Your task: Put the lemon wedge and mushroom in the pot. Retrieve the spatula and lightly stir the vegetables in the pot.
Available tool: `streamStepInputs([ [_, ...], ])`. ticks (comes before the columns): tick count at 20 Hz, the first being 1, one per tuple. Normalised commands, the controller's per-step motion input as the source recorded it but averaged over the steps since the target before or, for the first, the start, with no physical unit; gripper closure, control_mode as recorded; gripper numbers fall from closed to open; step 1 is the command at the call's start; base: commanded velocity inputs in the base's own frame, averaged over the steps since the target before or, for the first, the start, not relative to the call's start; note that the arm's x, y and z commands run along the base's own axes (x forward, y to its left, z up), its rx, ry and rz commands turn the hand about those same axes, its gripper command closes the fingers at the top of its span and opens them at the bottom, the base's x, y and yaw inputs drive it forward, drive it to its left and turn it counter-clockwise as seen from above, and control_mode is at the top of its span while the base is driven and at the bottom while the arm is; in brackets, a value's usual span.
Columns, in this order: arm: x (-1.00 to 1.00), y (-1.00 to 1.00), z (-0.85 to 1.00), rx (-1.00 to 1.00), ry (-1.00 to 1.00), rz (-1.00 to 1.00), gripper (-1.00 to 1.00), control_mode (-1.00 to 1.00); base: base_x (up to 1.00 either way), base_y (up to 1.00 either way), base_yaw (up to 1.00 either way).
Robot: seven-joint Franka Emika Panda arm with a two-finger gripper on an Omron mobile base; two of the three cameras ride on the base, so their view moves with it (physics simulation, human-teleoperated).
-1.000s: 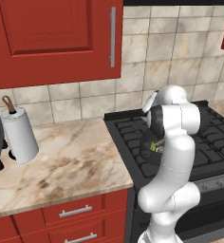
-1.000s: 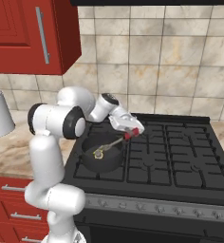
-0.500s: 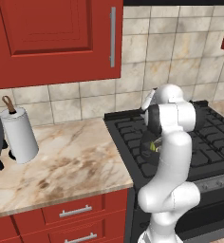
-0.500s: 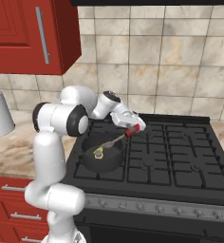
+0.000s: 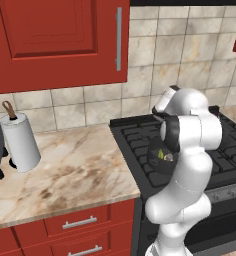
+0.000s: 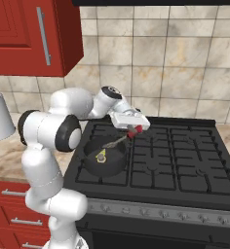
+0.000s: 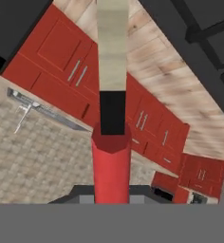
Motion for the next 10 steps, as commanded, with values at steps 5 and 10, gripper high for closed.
streamStepInputs([
  [5,-0.41,0.0,0.48,0.0,-0.15,0.0,1.0,-1.0,0.0,0.0,0.0],
  [10,-0.51,0.0,-0.02,0.0,0.03,0.02,1.0,-1.0,0.0,0.0,0.0],
])
